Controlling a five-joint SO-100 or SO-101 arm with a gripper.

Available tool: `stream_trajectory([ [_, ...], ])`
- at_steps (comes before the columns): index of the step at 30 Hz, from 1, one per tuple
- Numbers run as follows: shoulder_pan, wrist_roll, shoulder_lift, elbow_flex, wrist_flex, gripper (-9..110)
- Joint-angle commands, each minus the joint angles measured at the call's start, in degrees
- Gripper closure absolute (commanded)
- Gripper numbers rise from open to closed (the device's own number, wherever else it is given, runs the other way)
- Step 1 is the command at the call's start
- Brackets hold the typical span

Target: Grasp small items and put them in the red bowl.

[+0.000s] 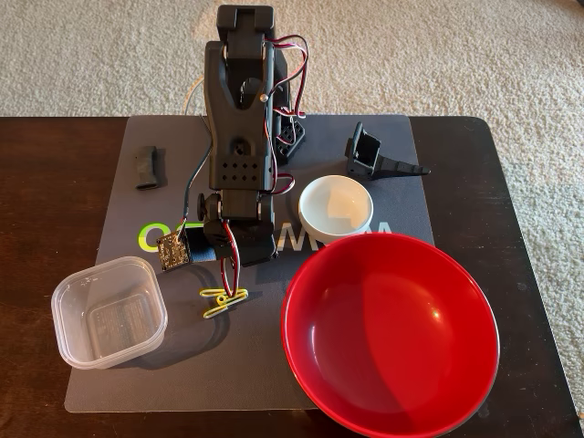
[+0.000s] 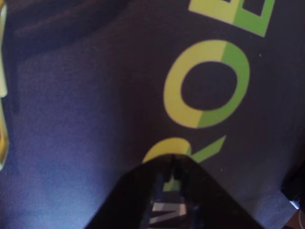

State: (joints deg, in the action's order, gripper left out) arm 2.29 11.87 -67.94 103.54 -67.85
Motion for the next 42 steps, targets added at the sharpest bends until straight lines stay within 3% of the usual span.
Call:
stream_trajectory([
  [1,-0.79,-0.18,3.87,-3.78,2.29,101],
  [3,-1.32,-5.19,3.96,-3.87,2.29,101],
  [6,-0.97,1.76,5.19,-5.54,-0.26,101],
  [9,-1.76,16.26,19.51,-26.02,-23.03,101],
  [11,-1.93,19.07,26.63,-33.66,-29.88,101],
  [17,7.65,22.06,18.54,-36.12,-28.56,101],
  [25,12.92,25.93,-15.38,-35.77,-28.65,100],
  [27,12.92,25.93,-23.38,-35.68,-29.0,91],
  [30,10.81,26.02,-32.96,-35.42,-28.65,88],
  [35,4.22,27.69,-37.53,-35.51,-29.09,96],
  [42,2.46,29.44,-38.32,-34.63,-29.18,95],
])
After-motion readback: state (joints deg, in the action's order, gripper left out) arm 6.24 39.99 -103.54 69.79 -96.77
